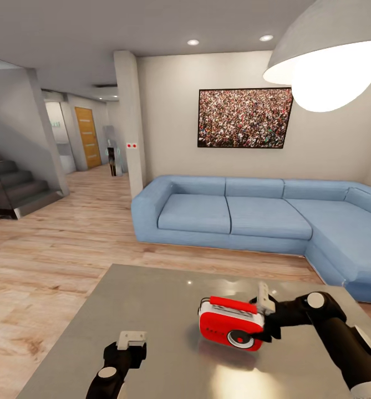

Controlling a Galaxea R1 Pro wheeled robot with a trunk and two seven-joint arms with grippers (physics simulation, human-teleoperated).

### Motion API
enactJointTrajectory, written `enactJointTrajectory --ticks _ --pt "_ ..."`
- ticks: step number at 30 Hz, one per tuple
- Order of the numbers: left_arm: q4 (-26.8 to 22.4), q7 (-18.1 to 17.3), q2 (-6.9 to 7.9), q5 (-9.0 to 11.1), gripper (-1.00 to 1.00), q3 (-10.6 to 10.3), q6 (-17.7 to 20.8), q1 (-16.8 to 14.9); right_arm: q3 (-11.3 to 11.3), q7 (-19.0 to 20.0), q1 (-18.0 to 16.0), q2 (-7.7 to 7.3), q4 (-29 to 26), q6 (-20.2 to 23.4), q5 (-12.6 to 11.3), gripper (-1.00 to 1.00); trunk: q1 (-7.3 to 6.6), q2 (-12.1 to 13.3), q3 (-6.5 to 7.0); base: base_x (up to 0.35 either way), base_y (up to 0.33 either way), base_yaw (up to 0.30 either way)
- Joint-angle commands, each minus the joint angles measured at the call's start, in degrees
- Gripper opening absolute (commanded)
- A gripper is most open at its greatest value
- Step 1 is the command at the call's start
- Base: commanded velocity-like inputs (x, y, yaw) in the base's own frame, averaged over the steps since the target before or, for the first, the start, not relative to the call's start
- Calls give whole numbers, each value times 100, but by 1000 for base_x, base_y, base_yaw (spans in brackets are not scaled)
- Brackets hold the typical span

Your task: Turn on the radio receiver that's on the table in the living room.

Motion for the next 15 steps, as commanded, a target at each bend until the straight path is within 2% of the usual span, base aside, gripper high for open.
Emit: enactJointTrajectory --ticks 1,3,15 --pt "0 0 0 0 100 0 0 0 -37 -1 0 -1 0 -2 1 100 0 0 0 0 0 0" --pt "0 0 5 0 100 4 -5 0 -204 -3 0 -3 2 -6 4 100 0 0 0 0 0 0" --pt "0 7 7 -1 100 7 -3 0 -277 70 0 -11 2 -8 12 100 0 0 0 2 0 0"
